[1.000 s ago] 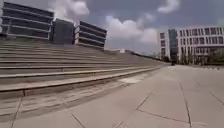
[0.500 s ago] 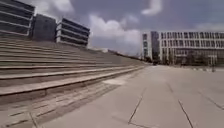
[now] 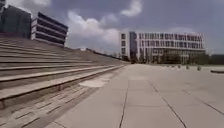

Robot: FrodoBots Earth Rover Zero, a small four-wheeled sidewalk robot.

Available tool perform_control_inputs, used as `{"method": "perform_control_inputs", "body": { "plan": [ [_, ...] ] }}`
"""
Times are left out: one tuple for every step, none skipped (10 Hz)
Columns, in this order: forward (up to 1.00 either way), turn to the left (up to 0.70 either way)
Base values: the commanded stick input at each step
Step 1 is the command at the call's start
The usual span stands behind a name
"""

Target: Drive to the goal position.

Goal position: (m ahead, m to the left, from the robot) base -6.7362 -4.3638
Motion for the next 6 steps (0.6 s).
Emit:
{"method": "perform_control_inputs", "body": {
  "plan": [
    [0.7, -0.35],
    [0.7, -0.35],
    [0.7, -0.35],
    [0.7, -0.35],
    [0.7, -0.35],
    [0.7, -0.35]
  ]
}}
